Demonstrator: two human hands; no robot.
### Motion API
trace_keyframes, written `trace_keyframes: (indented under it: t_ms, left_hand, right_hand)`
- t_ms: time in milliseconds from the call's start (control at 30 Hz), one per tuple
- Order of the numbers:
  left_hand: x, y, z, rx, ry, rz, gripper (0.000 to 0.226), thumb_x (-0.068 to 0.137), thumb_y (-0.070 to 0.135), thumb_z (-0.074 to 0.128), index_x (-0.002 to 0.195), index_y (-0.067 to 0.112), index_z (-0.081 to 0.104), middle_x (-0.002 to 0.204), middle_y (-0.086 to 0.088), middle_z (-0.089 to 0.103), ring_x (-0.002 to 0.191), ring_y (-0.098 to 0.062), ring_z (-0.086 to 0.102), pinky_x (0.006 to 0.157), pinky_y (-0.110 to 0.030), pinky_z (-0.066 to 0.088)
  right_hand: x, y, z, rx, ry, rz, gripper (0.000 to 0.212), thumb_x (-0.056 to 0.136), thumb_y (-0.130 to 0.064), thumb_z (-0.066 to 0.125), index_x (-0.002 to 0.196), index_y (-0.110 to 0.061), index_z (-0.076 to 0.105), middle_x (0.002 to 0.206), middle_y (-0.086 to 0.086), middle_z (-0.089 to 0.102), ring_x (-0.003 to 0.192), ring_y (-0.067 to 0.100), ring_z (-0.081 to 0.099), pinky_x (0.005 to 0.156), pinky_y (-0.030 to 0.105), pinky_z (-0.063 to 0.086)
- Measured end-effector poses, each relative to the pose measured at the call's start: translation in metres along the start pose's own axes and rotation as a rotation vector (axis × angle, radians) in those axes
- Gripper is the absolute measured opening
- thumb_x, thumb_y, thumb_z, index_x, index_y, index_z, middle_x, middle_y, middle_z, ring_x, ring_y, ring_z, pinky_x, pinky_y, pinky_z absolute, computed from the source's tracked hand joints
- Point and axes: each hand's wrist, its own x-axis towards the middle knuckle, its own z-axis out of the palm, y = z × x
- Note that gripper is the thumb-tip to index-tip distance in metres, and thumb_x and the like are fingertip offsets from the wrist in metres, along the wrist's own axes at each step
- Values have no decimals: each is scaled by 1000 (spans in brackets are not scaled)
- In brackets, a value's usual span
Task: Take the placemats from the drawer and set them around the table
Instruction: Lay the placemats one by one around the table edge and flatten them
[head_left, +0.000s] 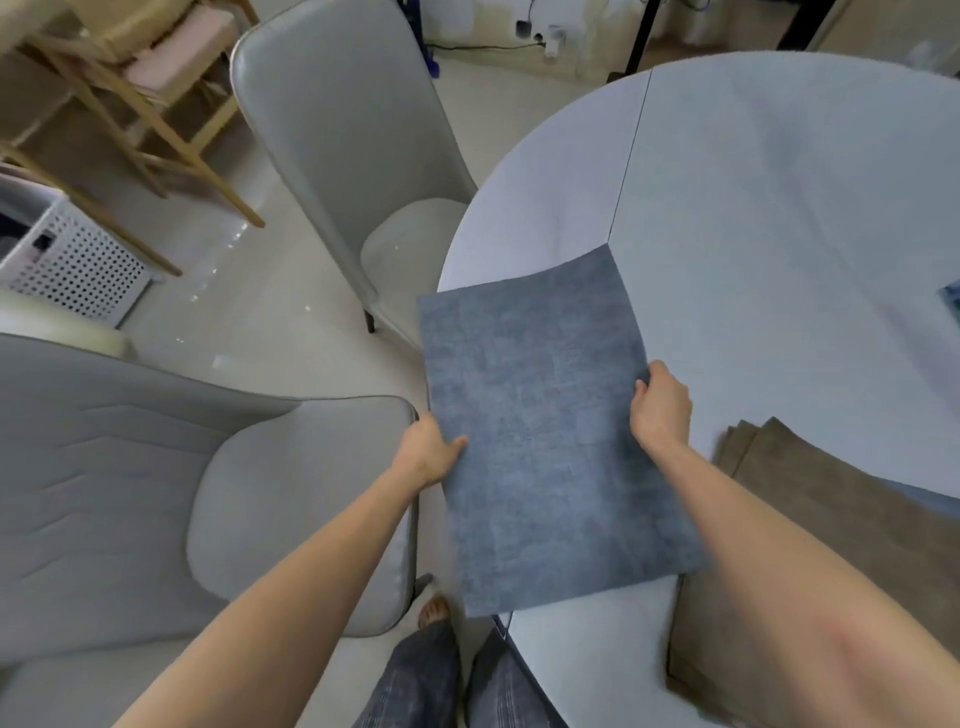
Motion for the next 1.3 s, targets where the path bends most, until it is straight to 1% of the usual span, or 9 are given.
trace_keyframes:
  t_ms: [133,300,633,767,867,967,1067,1200,1300]
  left_hand:
    - [2,4,-1,4,132,-9,40,90,14,63,125,-2,50,128,-19,57,119,-33,55,93,-34,44]
    - [19,18,-4,-156,261,-53,13,86,7,61,79,8,49,84,-12,57,82,-27,54,73,-34,45]
    - [64,49,-16,-206,329,45,11,91,7,56,82,9,48,80,-6,53,75,-23,48,64,-27,33]
    - [88,66,-34,-150,304,76,9,91,8,57,85,8,50,85,-7,55,80,-24,53,66,-25,34]
    - [101,71,-41,-96,278,82,7,90,9,58,94,5,53,99,-14,61,92,-29,58,71,-28,38]
    - [91,70,-33,208,321,201,45,89,16,62,129,7,44,134,-16,43,122,-34,44,96,-38,40]
    - [66,80,-5,513,175,573,74,92,39,58,152,18,20,160,-12,10,147,-32,8,120,-41,12]
    - [41,105,59,729,-217,776,89,88,62,48,154,27,0,162,-4,-13,147,-32,-19,117,-49,-13]
    - [36,108,90,835,-198,705,96,84,72,42,152,33,-13,157,-5,-29,141,-39,-29,109,-61,-19]
  right_hand:
    - [11,-2,9,46,29,11,10,96,-7,40,87,-6,43,94,24,58,84,37,54,66,32,31]
    - [14,2,6,117,91,-19,13,97,-6,38,84,-8,41,80,8,49,71,24,42,64,29,30]
    - [41,-15,5,221,84,-30,16,96,-3,28,85,0,39,67,-1,41,61,16,35,46,22,30]
    - [58,-26,5,200,120,-41,15,98,-5,31,87,-3,40,67,-3,41,58,11,35,47,24,28]
    - [75,-24,7,191,98,22,10,98,-9,38,99,-1,44,80,8,52,71,24,48,59,29,34]
    - [79,-3,4,135,-14,208,24,97,-23,46,106,-1,50,99,16,59,94,34,56,74,32,38]
    - [66,21,-7,154,-138,354,34,97,-34,47,81,-5,54,90,16,58,91,32,56,75,33,38]
    - [29,47,-19,323,-400,462,29,93,-29,56,94,-2,66,93,12,65,85,26,62,76,35,49]
    - [2,64,-24,234,-539,416,11,90,-12,60,95,-4,65,85,10,68,72,23,68,61,31,57]
